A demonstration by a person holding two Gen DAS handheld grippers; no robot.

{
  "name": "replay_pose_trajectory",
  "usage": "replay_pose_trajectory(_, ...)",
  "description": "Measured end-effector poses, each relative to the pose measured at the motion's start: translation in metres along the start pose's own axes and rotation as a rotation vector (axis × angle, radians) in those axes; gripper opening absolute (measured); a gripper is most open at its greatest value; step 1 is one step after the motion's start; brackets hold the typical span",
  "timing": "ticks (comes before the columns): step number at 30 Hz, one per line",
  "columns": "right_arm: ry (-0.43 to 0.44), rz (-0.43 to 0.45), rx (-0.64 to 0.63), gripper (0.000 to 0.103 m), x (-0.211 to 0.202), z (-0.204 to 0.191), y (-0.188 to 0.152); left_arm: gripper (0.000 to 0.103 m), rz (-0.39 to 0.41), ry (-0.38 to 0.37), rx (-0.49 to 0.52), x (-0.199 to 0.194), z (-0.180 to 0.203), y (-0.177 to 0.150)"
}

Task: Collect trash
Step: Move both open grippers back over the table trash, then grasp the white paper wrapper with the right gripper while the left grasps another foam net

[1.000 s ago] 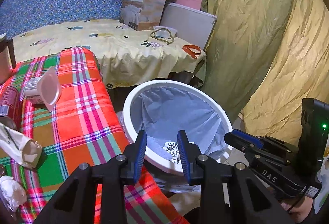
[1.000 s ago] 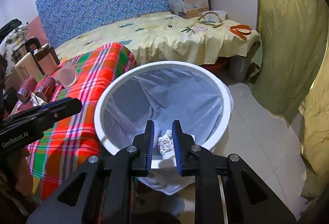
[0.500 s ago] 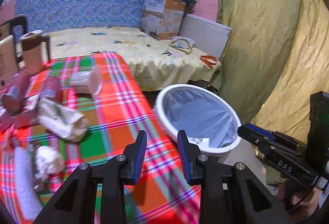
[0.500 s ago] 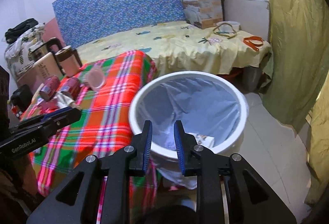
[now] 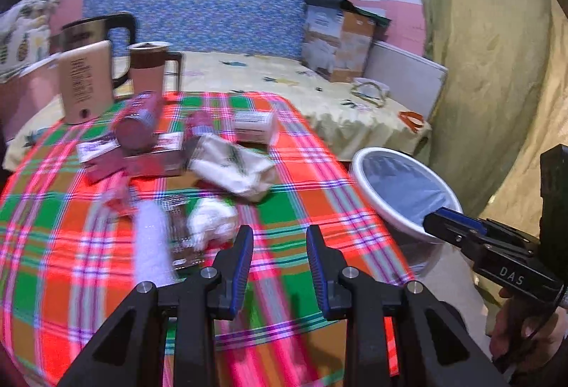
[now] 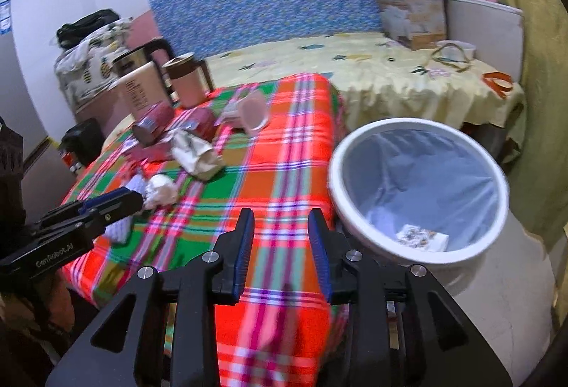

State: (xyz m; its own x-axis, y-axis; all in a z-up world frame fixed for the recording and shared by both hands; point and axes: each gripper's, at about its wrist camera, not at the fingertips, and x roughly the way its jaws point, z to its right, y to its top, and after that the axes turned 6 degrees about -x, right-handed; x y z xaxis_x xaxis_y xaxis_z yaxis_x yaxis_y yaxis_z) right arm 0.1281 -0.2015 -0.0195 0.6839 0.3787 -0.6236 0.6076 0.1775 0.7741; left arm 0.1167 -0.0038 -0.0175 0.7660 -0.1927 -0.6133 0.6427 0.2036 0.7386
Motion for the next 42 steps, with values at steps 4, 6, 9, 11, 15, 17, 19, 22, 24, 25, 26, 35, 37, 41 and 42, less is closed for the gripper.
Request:
replay_pose_trajectory(4,0.042,-0.022,-0.027,0.034,0.01,-0.013,0.001,0.031,0.013,0.066,-0.033,-0.007,-0.027,-0.002)
replay_pose_trajectory(6,0.055,-0.023,-0.036,0.034,0.013,-0.019,0.002,0.031,0.016,0.097,-0.042,-0.008,-0.038,-0.003)
replay_pose_trajectory(9,0.074,-0.023,-0.042,0.034,0.017,-0.026,0.005,0.031,0.012,0.127,-0.071,-0.008,-0.056,-0.006)
replay_pose_trajectory(11,0.083,-0.025,-0.048,0.035,0.022,-0.03,0.008,0.031,0.003,0.137,-0.088,-0.004,-0.065,-0.007)
replay_pose_trajectory(15,0.107,-0.035,-0.059,0.038,0.03,-0.038,0.011,0.036,-0.024,0.146,-0.109,0.007,-0.073,-0.009)
replay_pose_trajectory(17,0.117,-0.041,-0.07,0.041,0.035,-0.041,0.013,0.039,-0.037,0.151,-0.12,0.013,-0.077,-0.011)
replay_pose_trajectory(19,0.127,-0.048,-0.078,0.042,0.039,-0.043,0.015,0.039,-0.045,0.171,-0.127,0.019,-0.081,-0.012)
replay_pose_trajectory(22,0.137,-0.057,-0.092,0.044,0.049,-0.046,0.021,0.039,-0.069,0.178,-0.148,0.028,-0.088,-0.015)
replay_pose_trajectory(24,0.15,-0.065,-0.099,0.046,0.057,-0.047,0.026,0.039,-0.078,0.177,-0.158,0.032,-0.092,-0.018)
replay_pose_trajectory(25,0.153,-0.069,-0.102,0.048,0.061,-0.047,0.028,0.039,-0.082,0.173,-0.162,0.033,-0.094,-0.02)
replay_pose_trajectory(26,0.153,-0.072,-0.105,0.05,0.065,-0.047,0.03,0.039,-0.077,0.17,-0.159,0.034,-0.094,-0.02)
replay_pose_trajectory(35,0.199,-0.088,-0.117,0.052,0.096,-0.046,0.049,0.028,-0.055,0.161,-0.165,0.031,-0.102,-0.023)
replay_pose_trajectory(37,0.218,-0.094,-0.121,0.052,0.102,-0.048,0.053,0.027,-0.052,0.157,-0.163,0.031,-0.103,-0.023)
replay_pose_trajectory(41,0.253,-0.121,-0.11,0.052,0.113,-0.049,0.057,0.026,-0.052,0.149,-0.163,0.03,-0.102,-0.023)
replay_pose_trajectory(42,0.262,-0.134,-0.104,0.052,0.115,-0.048,0.058,0.026,-0.052,0.147,-0.163,0.03,-0.102,-0.023)
